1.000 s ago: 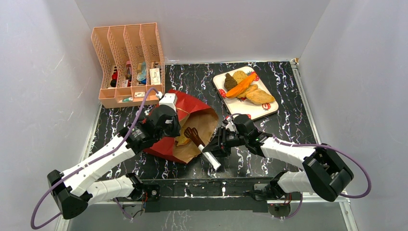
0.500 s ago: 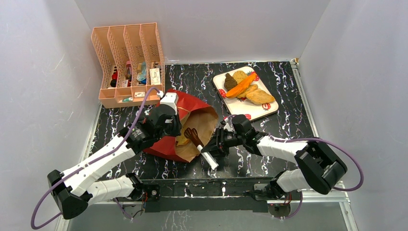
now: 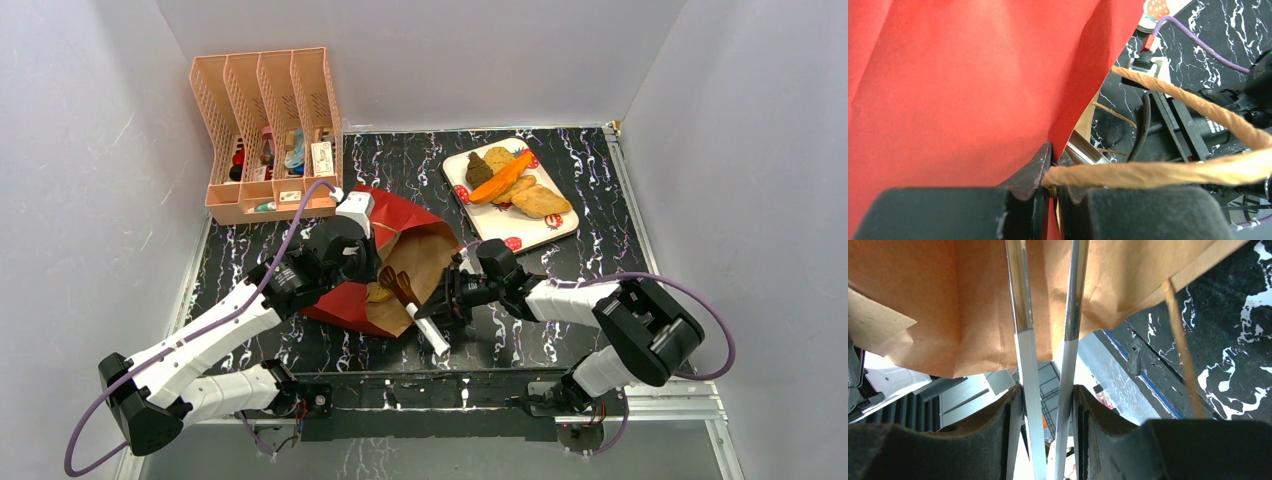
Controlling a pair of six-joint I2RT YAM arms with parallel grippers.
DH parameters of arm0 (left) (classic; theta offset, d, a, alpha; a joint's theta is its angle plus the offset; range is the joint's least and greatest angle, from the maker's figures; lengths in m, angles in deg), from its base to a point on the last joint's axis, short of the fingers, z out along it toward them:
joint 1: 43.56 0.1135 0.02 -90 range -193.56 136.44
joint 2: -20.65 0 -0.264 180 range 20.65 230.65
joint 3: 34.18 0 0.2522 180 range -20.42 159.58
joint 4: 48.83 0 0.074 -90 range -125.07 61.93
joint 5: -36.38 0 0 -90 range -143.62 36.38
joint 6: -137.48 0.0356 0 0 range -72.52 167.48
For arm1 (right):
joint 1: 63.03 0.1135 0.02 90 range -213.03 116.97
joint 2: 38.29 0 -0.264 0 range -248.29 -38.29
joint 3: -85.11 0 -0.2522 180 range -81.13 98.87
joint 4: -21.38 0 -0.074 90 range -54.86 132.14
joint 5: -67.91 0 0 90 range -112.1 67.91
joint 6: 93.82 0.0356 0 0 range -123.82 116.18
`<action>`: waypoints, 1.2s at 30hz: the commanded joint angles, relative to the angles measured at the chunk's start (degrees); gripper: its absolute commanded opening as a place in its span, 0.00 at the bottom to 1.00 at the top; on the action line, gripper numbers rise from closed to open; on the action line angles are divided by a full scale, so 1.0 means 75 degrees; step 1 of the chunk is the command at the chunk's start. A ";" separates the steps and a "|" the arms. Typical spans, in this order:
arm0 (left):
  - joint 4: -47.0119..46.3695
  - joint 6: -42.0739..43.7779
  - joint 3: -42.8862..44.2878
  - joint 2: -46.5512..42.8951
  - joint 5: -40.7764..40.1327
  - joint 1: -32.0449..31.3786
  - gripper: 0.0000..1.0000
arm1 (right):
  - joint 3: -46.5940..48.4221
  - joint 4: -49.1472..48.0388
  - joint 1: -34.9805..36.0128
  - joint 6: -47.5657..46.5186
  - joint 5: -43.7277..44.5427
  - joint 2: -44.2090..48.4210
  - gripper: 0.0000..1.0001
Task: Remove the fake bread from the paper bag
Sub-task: Take out the fake bread from the paper bag.
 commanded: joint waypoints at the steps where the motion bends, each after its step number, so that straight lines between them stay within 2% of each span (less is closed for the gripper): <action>1: -0.0289 0.0049 0.0026 -0.0184 0.0282 0.0006 0.06 | 0.0084 -0.0925 0.0071 0.0094 -0.0447 -0.0130 0.36; 8: -0.0323 0.0048 0.0008 -0.0170 0.0302 0.0006 0.06 | 0.0143 -0.1079 0.0122 0.0059 -0.0628 -0.0411 0.38; 12: -0.0368 0.0028 -0.0075 -0.0218 0.0264 0.0005 0.06 | 0.0162 -0.1113 0.0158 0.0052 -0.0639 -0.0524 0.35; 21: -0.0182 0.0025 -0.0021 -0.0128 -0.0057 0.0006 0.06 | 0.0238 -0.1259 0.0161 0.0166 -0.0630 -0.0583 0.01; 36: 0.0978 -0.0558 0.0091 -0.0200 -0.1520 0.0011 0.08 | -0.0016 -0.1777 0.0149 0.1042 -0.0318 0.0112 0.00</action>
